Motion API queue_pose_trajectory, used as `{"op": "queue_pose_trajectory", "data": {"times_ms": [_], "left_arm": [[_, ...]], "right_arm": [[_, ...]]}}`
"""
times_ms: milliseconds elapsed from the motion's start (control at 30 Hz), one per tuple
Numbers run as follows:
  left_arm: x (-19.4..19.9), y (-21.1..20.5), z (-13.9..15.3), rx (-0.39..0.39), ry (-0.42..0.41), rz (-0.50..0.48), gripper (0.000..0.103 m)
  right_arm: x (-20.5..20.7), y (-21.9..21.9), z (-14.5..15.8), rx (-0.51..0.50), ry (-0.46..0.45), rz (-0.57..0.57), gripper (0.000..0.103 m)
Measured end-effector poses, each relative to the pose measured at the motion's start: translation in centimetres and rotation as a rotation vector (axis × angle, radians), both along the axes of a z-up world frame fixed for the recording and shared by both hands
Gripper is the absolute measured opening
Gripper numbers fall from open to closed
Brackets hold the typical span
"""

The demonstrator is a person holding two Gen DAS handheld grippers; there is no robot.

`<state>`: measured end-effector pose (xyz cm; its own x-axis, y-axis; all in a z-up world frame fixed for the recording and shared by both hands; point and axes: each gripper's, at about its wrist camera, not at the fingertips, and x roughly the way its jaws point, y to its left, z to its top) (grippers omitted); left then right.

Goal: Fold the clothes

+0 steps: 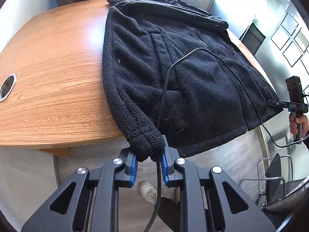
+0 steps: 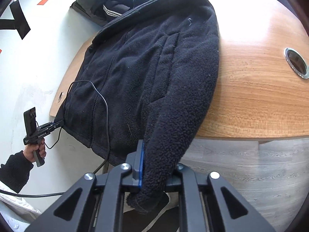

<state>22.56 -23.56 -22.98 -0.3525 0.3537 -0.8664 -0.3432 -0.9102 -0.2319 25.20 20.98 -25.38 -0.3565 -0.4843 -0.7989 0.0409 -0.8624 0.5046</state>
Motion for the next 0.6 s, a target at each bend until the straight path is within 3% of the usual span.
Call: {"op": "queue_pose_trajectory", "data": {"times_ms": [67, 133, 200, 300, 600], "left_arm": [[-0.1, 0.0, 0.0, -0.003, 0.003, -0.021, 0.02], [-0.8, 0.0, -1.1, 0.01, -0.013, -0.025, 0.039], [-1.3, -0.5, -1.8, 0.028, -0.037, -0.016, 0.095], [-1.7, -1.3, -2.0, 0.069, -0.042, -0.005, 0.1], [-3.3, -4.1, -2.1, 0.324, -0.1, -0.043, 0.103]], "right_arm": [[-0.4, 0.1, -0.3, -0.004, -0.012, 0.002, 0.013], [-0.6, 0.6, -0.7, -0.012, -0.024, 0.001, 0.015], [-0.1, 1.3, -1.3, -0.026, -0.042, -0.029, 0.032], [0.3, 2.0, -2.2, -0.071, -0.055, -0.082, 0.049], [-0.1, 1.2, -2.6, -0.048, -0.06, -0.048, 0.051]]}}
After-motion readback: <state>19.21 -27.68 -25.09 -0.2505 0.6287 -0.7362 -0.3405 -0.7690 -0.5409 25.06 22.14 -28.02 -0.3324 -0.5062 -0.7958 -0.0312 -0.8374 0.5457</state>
